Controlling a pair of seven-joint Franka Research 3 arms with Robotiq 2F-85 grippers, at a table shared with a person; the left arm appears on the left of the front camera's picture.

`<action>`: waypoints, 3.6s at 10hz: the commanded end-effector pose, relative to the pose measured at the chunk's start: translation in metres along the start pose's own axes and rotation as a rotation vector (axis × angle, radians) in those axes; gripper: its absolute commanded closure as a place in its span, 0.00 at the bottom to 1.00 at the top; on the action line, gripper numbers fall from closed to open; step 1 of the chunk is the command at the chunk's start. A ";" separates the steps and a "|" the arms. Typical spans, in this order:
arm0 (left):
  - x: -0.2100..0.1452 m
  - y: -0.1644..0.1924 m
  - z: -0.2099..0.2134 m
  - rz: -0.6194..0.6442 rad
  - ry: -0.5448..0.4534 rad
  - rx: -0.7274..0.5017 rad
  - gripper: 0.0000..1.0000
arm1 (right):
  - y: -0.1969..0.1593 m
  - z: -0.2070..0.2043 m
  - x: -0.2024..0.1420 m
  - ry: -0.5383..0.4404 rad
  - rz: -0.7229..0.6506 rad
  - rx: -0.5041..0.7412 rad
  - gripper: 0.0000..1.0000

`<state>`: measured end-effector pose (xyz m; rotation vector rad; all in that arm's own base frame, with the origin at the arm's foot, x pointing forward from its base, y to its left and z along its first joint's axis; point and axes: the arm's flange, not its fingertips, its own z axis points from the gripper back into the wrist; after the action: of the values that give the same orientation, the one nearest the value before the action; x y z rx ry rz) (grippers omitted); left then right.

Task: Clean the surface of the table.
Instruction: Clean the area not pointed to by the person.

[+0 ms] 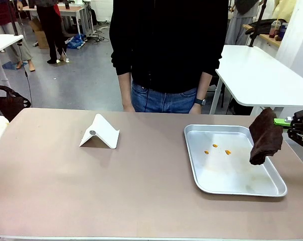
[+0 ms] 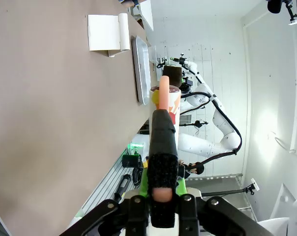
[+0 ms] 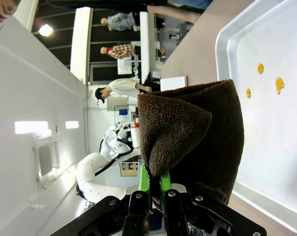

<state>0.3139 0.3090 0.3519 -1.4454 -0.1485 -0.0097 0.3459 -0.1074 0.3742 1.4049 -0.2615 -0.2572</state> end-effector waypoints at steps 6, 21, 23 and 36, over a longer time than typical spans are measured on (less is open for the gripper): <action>-0.003 -0.004 0.000 0.001 -0.002 0.000 0.78 | 0.043 -0.051 0.029 -0.128 0.020 -0.742 0.90; -0.003 -0.004 0.000 0.001 -0.002 0.000 0.78 | -0.060 -0.175 0.092 0.041 -0.041 -0.721 0.90; -0.003 -0.004 0.000 0.001 -0.002 0.000 0.78 | -0.062 -0.198 0.085 0.106 -0.022 -0.710 0.90; -0.003 -0.004 0.000 0.001 -0.002 0.000 0.78 | -0.081 -0.229 0.077 0.196 0.018 -0.717 0.90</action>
<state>0.3137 0.3092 0.3518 -1.4447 -0.1487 -0.0092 0.4957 0.0920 0.2730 0.7231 0.0522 -0.1486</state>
